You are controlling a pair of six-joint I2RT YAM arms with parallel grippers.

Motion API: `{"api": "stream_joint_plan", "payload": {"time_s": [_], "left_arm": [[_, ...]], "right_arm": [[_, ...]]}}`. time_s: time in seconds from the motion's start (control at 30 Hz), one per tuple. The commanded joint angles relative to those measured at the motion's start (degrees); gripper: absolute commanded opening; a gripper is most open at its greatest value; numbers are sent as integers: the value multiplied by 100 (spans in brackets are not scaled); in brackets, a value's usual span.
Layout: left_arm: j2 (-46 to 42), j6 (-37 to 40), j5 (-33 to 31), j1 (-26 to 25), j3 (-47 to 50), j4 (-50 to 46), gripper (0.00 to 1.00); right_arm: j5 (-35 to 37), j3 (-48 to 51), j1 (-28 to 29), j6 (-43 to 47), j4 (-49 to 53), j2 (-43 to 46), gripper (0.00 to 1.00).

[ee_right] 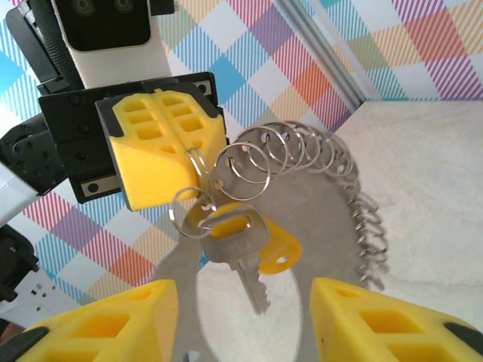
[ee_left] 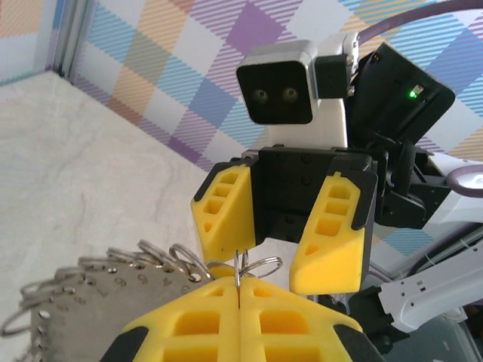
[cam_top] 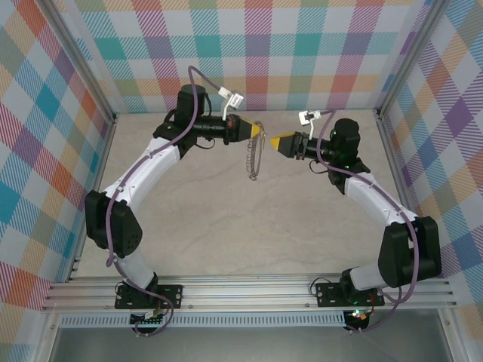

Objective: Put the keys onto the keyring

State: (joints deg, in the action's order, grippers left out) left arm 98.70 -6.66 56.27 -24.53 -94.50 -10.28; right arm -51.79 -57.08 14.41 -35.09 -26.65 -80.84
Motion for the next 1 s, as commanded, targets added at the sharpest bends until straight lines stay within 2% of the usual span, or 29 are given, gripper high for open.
{"api": "stream_joint_plan", "payload": {"time_s": [0.0, 0.27, 0.77, 0.87, 0.97], "left_arm": [[-263, -93, 11, -46, -26, 387, 0], [-228, 190, 74, -163, -374, -82, 0], [-168, 544, 156, -232, -565, -709, 0], [-153, 586, 146, -234, -544, -738, 0], [-141, 595, 135, -234, -533, -713, 0]], "right_arm": [[292, -86, 142, 297, 33, 177, 52], [742, -318, 382, 1308, 819, 297, 55], [702, -693, 548, 1508, 939, 52, 55], [665, -768, 618, 1579, 1046, 33, 53], [673, -783, 643, 1663, 1178, 42, 44]]}}
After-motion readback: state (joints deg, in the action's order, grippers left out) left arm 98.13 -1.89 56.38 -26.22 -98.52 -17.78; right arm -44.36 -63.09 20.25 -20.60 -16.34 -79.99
